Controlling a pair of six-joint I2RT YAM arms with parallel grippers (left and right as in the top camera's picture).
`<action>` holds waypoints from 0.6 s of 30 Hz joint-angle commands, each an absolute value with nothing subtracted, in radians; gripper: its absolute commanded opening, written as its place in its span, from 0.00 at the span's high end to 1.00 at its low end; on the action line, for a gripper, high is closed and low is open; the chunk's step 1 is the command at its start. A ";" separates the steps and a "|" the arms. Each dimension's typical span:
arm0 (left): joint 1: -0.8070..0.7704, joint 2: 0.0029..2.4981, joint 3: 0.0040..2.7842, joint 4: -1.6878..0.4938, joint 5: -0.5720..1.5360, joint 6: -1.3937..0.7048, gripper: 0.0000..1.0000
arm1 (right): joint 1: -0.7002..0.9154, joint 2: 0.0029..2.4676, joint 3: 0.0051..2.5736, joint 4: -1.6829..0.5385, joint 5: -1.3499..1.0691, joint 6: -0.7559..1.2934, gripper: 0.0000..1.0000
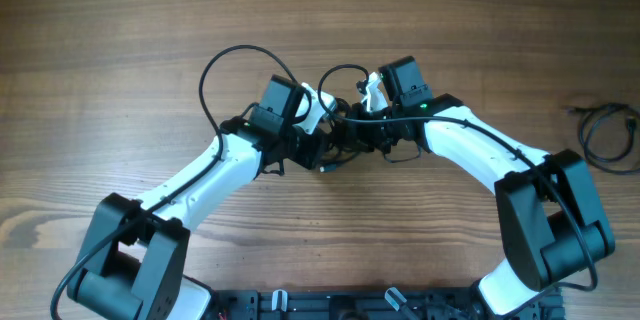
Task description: Untangle cables
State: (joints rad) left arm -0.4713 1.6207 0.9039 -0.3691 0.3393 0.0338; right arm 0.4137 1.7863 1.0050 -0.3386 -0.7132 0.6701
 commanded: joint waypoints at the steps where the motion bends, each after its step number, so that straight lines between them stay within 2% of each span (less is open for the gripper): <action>1: -0.400 1.638 0.899 -0.361 0.261 -0.022 0.96 | 0.418 1.803 1.006 -0.369 -0.676 0.653 0.96; 11: -0.378 1.638 0.899 -0.379 0.265 -0.037 0.96 | 0.418 1.803 1.006 -0.419 -0.516 0.630 0.96; 13: -0.377 1.638 0.899 -0.384 0.265 -0.033 0.96 | 0.418 1.803 1.006 -0.408 -0.567 0.628 0.96; 16: -0.384 1.638 0.899 -0.384 0.279 -0.031 0.96 | 0.418 1.803 1.006 -0.370 -0.705 0.603 0.75; 18: -0.386 1.638 0.899 -0.384 0.280 -0.031 0.96 | 0.418 1.803 1.006 -0.337 -0.738 0.617 0.68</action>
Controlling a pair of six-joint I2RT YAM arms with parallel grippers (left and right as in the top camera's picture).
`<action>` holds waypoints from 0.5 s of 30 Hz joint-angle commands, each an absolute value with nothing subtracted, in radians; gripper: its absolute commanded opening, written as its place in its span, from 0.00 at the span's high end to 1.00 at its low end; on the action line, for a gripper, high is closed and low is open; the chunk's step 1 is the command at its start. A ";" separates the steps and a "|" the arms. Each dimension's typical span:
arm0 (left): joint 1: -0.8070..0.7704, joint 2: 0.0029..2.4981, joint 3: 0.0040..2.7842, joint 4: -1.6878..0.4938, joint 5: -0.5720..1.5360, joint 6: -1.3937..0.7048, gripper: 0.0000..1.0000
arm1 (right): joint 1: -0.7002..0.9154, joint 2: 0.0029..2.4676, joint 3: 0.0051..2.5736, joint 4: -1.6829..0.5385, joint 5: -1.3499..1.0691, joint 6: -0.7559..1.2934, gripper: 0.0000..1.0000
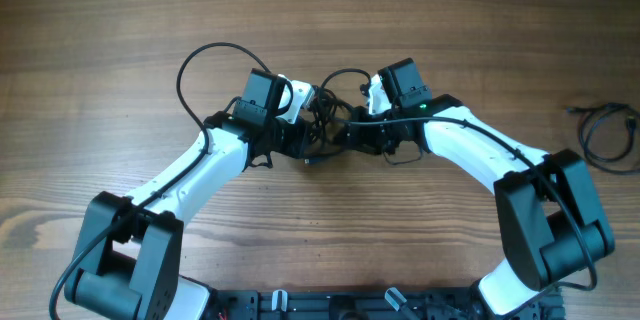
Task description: Untangle cables
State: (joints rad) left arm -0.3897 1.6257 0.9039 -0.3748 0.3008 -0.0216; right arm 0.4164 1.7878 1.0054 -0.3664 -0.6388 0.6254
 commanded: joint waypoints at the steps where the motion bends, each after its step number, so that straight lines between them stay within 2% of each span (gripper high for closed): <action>1: -0.386 1.638 0.899 -0.384 0.280 -0.031 0.96 | 0.418 1.803 1.006 -0.321 -0.733 0.642 0.67; 7: -0.386 1.638 0.899 -0.384 0.281 -0.031 0.96 | 0.419 1.822 1.006 -0.237 -0.640 0.793 0.68; 15: -0.386 1.638 0.899 -0.382 0.280 -0.031 0.95 | 0.467 1.884 1.006 -0.109 -0.682 0.786 0.68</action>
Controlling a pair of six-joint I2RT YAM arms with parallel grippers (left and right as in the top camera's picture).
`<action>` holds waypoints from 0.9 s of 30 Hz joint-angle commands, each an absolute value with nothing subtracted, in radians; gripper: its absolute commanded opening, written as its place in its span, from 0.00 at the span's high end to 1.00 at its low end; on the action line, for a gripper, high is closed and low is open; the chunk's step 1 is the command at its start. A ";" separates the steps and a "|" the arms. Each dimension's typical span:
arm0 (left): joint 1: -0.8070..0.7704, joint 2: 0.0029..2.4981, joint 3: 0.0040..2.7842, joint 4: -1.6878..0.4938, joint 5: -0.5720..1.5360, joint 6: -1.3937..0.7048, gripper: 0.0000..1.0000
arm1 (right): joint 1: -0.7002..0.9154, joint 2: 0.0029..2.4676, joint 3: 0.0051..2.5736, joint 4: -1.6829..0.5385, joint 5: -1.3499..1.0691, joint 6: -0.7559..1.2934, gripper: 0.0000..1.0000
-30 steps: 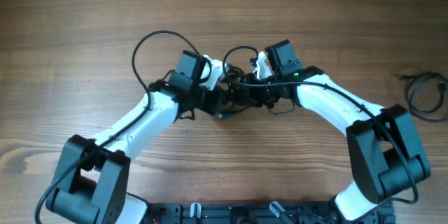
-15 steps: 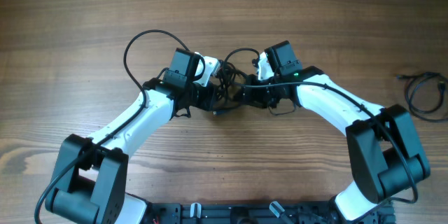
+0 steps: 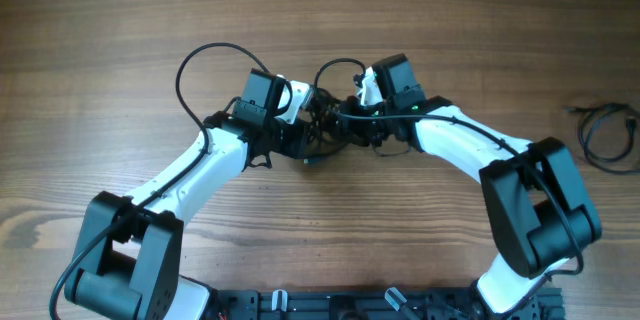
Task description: Untangle cables
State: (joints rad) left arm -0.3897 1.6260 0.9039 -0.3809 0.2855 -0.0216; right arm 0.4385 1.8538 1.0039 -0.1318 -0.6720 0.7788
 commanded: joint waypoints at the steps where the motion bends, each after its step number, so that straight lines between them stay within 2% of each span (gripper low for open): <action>1: -0.386 1.638 0.899 -0.381 0.280 -0.031 0.95 | 0.467 1.884 1.006 -0.104 -0.682 0.789 0.69; 4: -0.386 1.638 0.899 -0.381 0.281 -0.031 0.95 | 0.467 1.884 1.006 -0.094 -0.682 0.813 0.70; 10: -0.386 1.638 0.897 -0.381 0.281 -0.031 0.95 | 0.469 1.884 1.006 -0.083 -0.624 0.838 0.86; 27: -0.386 1.638 0.897 -0.378 0.307 -0.031 0.95 | 0.520 1.886 1.006 -0.057 -0.440 0.838 0.86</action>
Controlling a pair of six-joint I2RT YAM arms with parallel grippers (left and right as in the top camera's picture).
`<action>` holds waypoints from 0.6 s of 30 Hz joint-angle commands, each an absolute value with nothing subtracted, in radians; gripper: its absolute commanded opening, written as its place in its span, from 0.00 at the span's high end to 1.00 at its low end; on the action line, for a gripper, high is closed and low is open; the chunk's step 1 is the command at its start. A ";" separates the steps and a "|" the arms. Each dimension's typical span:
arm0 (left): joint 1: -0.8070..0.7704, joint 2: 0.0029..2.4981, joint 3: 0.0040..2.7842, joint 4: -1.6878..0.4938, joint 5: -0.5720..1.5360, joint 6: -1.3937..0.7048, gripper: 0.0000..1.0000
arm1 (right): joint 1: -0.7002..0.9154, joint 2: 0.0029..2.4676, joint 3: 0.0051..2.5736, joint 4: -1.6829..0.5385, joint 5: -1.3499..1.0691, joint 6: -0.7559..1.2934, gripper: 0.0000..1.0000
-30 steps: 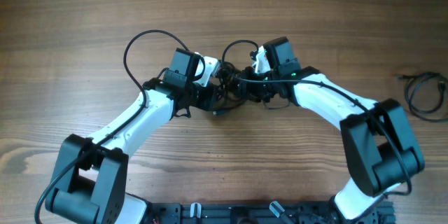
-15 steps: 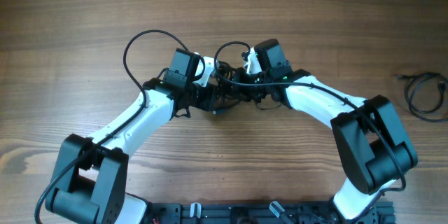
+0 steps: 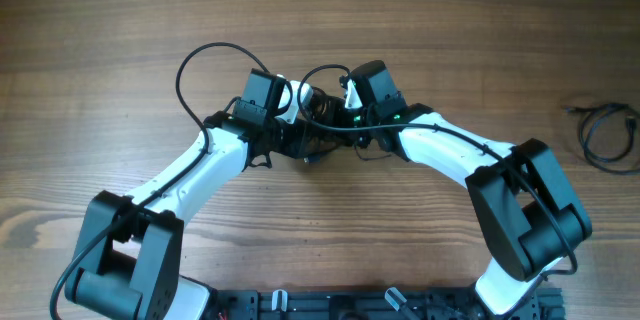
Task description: Untangle cables
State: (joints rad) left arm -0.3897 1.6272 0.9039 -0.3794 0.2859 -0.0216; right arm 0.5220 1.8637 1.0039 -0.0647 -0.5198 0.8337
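Note:
The tangle of black cables (image 3: 318, 110) lies bunched at the middle of the wooden table (image 3: 120, 10), mostly covered by the two wrists. My left gripper (image 3: 306, 140) reaches into it from the left. From the right, my right gripper (image 3: 337, 128) comes in, and the two heads almost touch. The fingers of both are buried among the cables and under the wrist cameras, so I cannot make out how their jaws stand or what they hold.
A separate coil of black cable (image 3: 606, 136) lies at the table's right edge. The left arm's own cable loop (image 3: 200, 65) arches over the table behind its wrist. The arm bases (image 3: 330, 305) stand at the near edge.
My right gripper has moved left, closing up against the left gripper over the tangle. The left arm has not moved.
First both grippers met at the tangle, a little right of the table's middle. Then the left gripper stood further left, with cable between the two. After that the right gripper was further left at each moment, and now it is tight against the left one.

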 commanded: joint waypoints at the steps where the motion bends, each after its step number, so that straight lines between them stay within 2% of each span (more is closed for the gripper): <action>1: -0.386 1.638 0.897 -0.377 0.307 -0.031 0.95 | 0.520 1.890 1.006 -0.047 -0.435 0.829 0.96; 5: -0.386 1.638 0.897 -0.377 0.337 -0.031 0.96 | 0.520 1.919 1.006 -0.013 -0.417 0.726 0.96; 8: -0.377 1.615 0.897 -0.391 0.336 -0.039 0.96 | 0.517 1.927 1.006 -0.114 -0.284 0.810 0.96; 11: -0.348 1.501 0.897 -0.400 0.337 -0.094 0.96 | 0.512 1.927 1.006 -0.198 -0.153 0.860 0.96; 18: -0.255 1.183 0.897 -0.422 0.337 -0.223 0.95 | 0.485 1.927 1.006 -0.229 -0.134 0.859 0.96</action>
